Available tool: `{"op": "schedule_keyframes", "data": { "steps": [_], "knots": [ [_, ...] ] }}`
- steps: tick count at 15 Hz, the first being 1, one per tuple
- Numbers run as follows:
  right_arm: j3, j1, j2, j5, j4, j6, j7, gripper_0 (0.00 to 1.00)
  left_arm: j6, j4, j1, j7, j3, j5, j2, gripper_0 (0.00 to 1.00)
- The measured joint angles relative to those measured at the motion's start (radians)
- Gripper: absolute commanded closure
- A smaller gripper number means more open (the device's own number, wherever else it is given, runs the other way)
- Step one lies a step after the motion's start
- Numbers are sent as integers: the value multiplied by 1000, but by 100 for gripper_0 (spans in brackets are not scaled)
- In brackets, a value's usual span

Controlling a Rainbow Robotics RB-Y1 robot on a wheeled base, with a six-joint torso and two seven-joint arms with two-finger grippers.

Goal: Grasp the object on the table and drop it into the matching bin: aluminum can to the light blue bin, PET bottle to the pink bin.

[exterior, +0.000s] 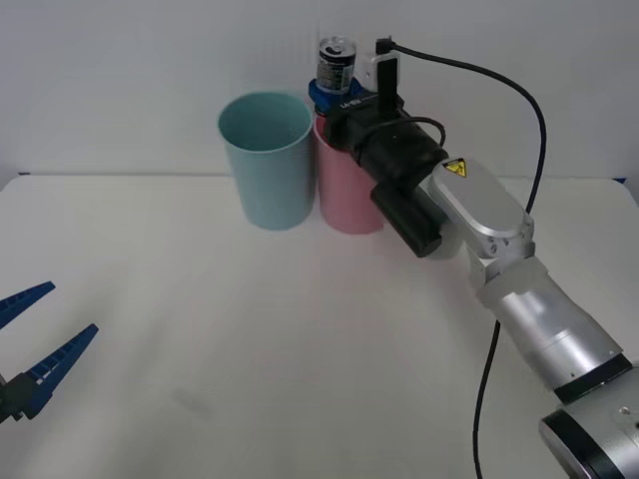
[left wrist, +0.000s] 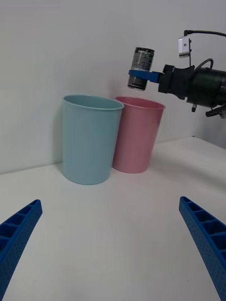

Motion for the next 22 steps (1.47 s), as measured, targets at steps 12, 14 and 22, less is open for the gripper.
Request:
{"op": "schedule_keyframes", "data": {
  "steps": [12, 14, 22],
  "knots": [
    [-30, -313, 231, 57, 407, 153, 26, 100, 0, 0, 0, 0, 0, 0, 0, 0],
    [-30, -332, 231, 58, 432, 183, 39, 100, 0, 0, 0, 0, 0, 0, 0, 0],
    [-2, -333, 231, 47, 434, 187, 50, 0, 0, 0, 0, 0, 0, 0, 0, 0]
  ]
}}
